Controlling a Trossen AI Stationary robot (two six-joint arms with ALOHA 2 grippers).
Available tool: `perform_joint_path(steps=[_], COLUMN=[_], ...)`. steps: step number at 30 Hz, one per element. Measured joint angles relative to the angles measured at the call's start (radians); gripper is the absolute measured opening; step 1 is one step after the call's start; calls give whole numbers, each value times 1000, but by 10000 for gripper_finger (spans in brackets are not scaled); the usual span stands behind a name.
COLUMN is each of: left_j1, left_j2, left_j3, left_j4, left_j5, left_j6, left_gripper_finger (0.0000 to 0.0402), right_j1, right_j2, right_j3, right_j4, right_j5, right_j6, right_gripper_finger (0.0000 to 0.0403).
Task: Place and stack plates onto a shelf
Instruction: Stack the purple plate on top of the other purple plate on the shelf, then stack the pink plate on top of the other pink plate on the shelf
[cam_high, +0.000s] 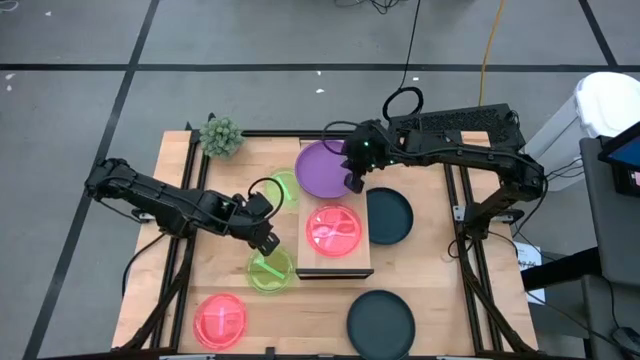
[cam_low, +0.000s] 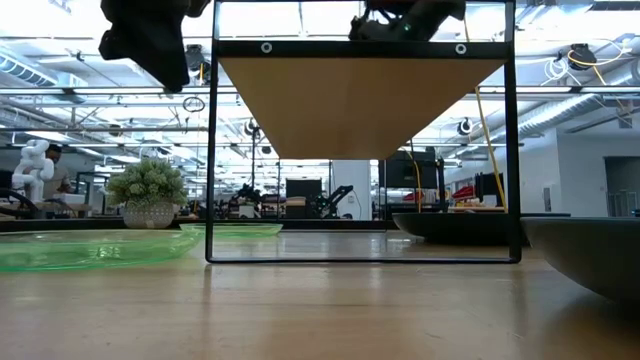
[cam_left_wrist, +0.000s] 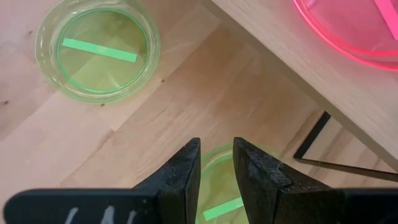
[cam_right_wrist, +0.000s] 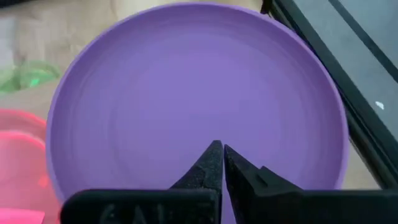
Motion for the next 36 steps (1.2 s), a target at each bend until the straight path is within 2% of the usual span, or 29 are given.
perform_joint_path(steps=[8,29,36], left_j1=[8,8,8], left_j2=[0,0,0], left_j3=[0,0,0], left_j4=[7,11,14], left_j5=[0,23,55], left_j6=[9,5,-2], left_gripper_finger=[99,99,99], right_j1=[-5,-2,-2], right_j2=[0,-12,-55], right_j3=[-58,-59,-58], right_j4=[-17,-98,-37], right_j5=[0,27,21], right_j6=[16,-5,-22], right_gripper_finger=[0,0,0])
